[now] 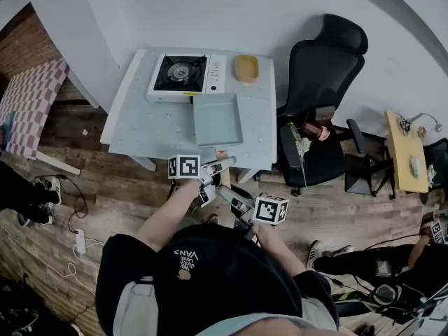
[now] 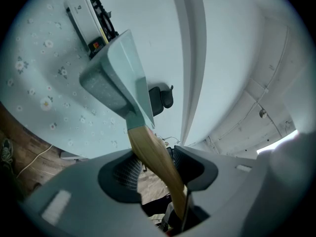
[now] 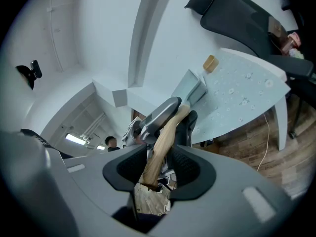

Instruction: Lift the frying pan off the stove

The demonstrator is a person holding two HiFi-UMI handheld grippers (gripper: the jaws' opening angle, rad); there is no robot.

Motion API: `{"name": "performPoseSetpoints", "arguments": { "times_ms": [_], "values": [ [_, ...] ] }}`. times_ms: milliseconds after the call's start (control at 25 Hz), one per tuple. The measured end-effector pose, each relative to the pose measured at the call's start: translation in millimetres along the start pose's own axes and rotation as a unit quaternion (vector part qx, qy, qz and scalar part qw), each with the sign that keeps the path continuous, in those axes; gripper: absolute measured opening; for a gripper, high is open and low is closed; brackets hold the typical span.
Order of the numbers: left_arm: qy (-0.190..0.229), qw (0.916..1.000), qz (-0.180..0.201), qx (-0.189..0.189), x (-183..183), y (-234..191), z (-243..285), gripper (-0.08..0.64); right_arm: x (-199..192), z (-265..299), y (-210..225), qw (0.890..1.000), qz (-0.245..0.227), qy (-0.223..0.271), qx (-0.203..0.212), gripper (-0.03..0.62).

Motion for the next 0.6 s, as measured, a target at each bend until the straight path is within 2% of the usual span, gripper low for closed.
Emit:
{"name": "performPoseSetpoints", "arguments": {
  "times_ms": [600],
  "values": [
    [-0.036, 0.9992, -0.002, -0.017, -22, 6, 27, 0.201, -10, -30, 2, 0.999, 0.01, 0.036, -0.018, 0.16]
  ]
}}
Point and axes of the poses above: the fingertips, and each gripper's own axes: z forward along the fingers, y to its right, x out of its top, the point moved 10 cm from there along -z, backward along the fingers, and after that the axes turned 1 degree about x, right-handed, at the moved point
